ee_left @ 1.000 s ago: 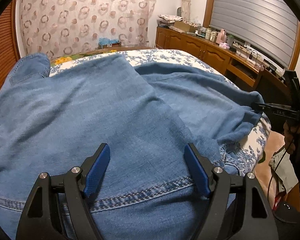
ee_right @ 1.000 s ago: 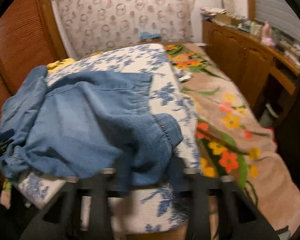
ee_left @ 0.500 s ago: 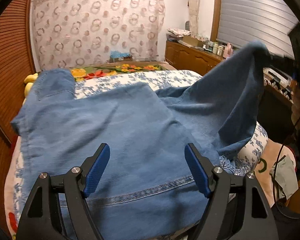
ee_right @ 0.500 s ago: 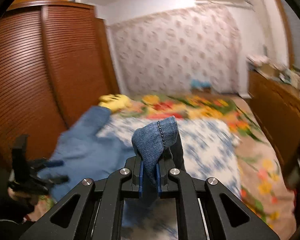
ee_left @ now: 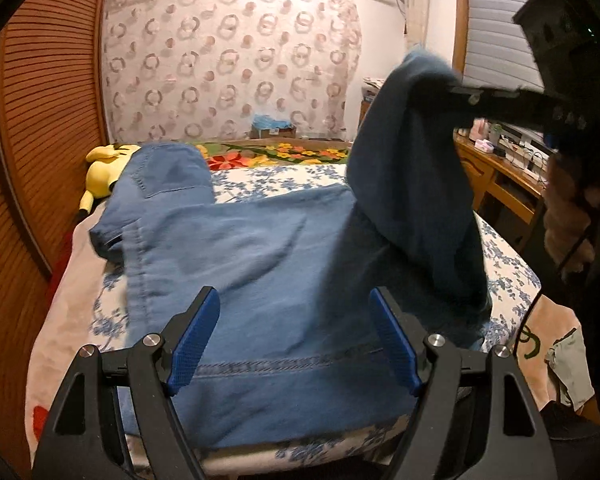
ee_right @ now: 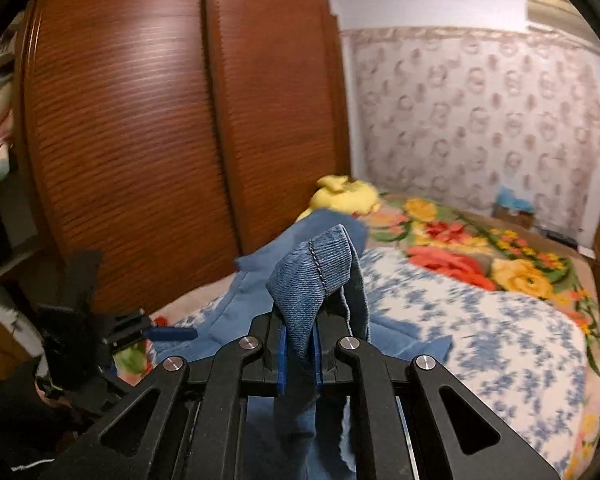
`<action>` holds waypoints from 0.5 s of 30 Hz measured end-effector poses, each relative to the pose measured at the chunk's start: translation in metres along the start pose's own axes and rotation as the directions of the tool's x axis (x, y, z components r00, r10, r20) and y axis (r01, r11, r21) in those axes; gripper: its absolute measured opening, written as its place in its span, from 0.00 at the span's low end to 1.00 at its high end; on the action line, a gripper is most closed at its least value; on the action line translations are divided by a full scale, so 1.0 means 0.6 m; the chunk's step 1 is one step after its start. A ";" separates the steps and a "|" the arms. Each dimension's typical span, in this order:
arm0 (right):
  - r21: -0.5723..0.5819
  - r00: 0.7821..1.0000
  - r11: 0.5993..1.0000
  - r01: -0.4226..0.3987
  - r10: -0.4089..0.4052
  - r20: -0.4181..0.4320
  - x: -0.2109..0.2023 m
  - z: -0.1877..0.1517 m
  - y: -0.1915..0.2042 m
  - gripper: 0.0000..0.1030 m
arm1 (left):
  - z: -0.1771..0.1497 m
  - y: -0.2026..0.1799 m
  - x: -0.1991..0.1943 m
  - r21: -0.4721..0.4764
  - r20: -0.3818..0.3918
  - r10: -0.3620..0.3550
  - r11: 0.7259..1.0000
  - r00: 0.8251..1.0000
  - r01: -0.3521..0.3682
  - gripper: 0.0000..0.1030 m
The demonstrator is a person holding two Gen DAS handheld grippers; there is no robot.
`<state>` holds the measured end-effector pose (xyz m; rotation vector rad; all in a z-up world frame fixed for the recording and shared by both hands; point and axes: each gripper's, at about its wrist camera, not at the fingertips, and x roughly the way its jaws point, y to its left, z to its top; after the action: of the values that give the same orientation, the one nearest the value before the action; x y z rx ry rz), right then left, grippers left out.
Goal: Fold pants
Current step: 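Grasp the jeans cuff with the right gripper and lift it up, then lay the cuff onto the jeans and open the right gripper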
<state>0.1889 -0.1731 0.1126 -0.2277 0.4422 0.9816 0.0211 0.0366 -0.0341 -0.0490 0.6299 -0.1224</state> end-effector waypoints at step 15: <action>0.029 0.992 0.995 0.100 -0.097 -0.083 0.008 -0.030 0.035 0.43 | -0.017 0.047 0.024 -0.040 -0.036 0.013 0.999 0.999 -0.015 0.75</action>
<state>0.1691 -0.1652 0.0949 -0.2584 0.5172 0.8700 0.0293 0.0626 -0.0531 -0.0813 0.6685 -0.0974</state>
